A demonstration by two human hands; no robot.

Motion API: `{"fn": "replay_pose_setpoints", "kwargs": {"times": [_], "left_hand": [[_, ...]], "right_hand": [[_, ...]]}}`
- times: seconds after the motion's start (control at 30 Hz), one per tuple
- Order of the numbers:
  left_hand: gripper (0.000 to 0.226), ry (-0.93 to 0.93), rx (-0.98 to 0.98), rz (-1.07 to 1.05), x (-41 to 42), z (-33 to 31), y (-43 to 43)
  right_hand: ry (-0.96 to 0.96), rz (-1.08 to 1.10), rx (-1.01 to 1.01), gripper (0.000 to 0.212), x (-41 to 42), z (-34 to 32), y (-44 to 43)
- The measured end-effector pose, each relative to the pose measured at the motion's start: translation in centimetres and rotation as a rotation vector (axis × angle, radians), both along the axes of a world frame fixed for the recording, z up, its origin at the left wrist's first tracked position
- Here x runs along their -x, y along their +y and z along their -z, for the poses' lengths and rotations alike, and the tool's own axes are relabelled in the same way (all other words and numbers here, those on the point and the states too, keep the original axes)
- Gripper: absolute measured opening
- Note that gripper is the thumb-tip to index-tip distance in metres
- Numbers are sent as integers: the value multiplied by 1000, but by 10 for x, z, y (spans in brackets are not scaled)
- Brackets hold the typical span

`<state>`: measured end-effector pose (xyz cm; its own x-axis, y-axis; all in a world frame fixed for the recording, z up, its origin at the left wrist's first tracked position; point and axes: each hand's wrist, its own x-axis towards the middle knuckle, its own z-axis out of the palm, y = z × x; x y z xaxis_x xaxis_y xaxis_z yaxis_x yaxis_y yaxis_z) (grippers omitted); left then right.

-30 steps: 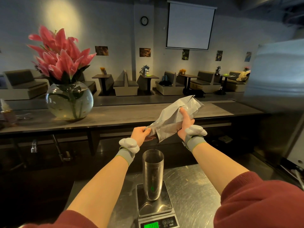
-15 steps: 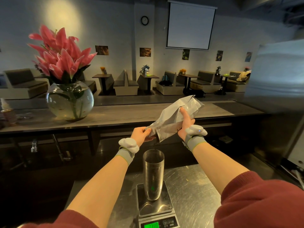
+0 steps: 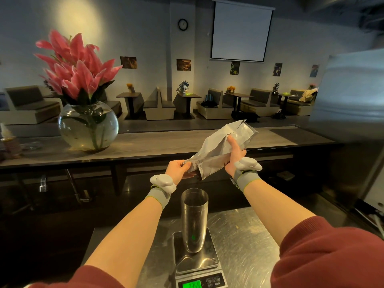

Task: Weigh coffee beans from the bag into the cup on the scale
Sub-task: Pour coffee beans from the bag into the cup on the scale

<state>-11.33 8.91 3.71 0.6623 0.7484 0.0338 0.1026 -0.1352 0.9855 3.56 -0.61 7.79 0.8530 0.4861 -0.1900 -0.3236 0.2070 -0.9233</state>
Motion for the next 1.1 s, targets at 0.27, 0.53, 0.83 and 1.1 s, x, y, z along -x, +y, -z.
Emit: {"fn": "replay_pose_setpoints", "kwargs": {"times": [0.27, 0.53, 0.83, 1.1], "left_hand": [[35, -19, 24, 16, 0, 2, 0], [33, -23, 28, 30, 2, 2, -1], [33, -37, 32, 15, 3, 1, -1], [33, -21, 12, 16, 2, -1, -3]], "right_hand": [[-1, 14, -6, 93, 0, 0, 0], [8, 13, -27, 94, 0, -1, 0], [8, 9, -33, 95, 2, -1, 0], [12, 11, -30, 97, 2, -1, -1]]}}
